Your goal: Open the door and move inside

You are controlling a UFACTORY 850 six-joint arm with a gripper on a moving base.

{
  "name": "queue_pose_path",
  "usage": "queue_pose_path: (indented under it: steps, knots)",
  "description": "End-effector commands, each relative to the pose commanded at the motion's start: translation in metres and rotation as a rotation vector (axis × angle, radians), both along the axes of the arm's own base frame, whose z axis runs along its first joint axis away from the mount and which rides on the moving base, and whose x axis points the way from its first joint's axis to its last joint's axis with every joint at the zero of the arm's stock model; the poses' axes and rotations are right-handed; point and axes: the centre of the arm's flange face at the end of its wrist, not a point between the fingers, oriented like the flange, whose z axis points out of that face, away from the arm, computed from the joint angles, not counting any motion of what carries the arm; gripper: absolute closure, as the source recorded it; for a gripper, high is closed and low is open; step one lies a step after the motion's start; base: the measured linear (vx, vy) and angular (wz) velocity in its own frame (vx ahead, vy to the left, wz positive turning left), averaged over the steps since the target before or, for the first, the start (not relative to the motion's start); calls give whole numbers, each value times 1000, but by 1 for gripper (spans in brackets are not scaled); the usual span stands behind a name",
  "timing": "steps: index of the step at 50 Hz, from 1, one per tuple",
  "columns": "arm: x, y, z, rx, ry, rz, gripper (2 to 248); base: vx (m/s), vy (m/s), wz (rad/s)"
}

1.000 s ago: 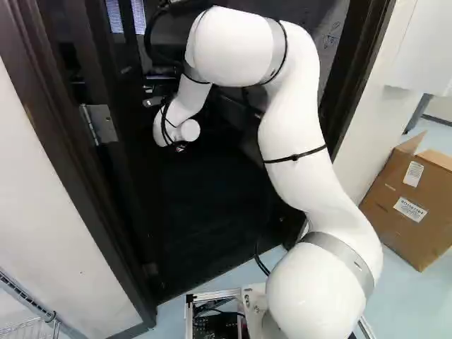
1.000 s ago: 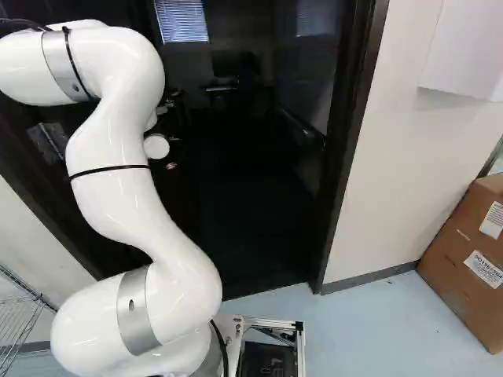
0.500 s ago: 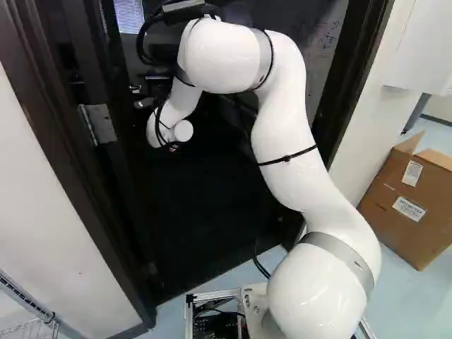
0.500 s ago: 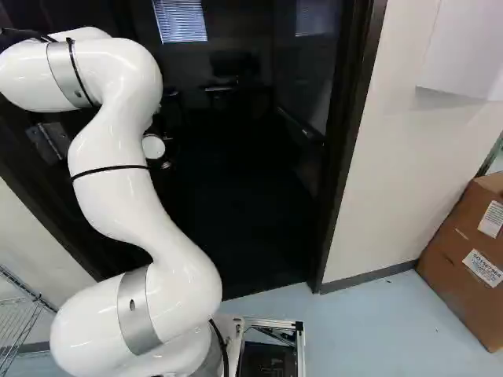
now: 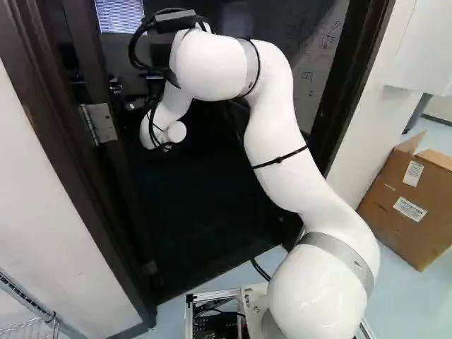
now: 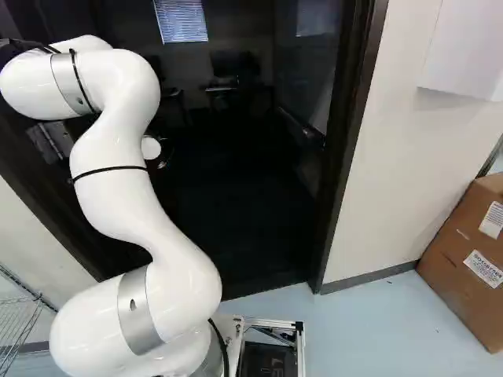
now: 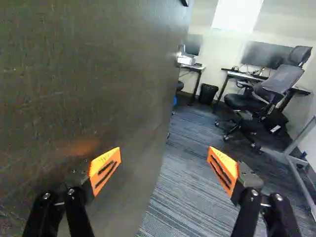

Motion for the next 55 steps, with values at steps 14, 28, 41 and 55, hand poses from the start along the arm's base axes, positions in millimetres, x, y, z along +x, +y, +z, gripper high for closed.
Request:
queue_pose_path:
  steps: [14, 28, 41, 55]
  knots:
    - [0, 1, 0, 0, -1, 1, 3, 0, 0, 0]
    - [-2, -12, 2, -5, 7, -13, 3, 0, 0, 0]
    - [-11, -33, 5, -13, 21, -32, 3, 0, 0, 0]
    - [-24, -57, 9, -23, 38, -52, 3, 0, 0, 0]
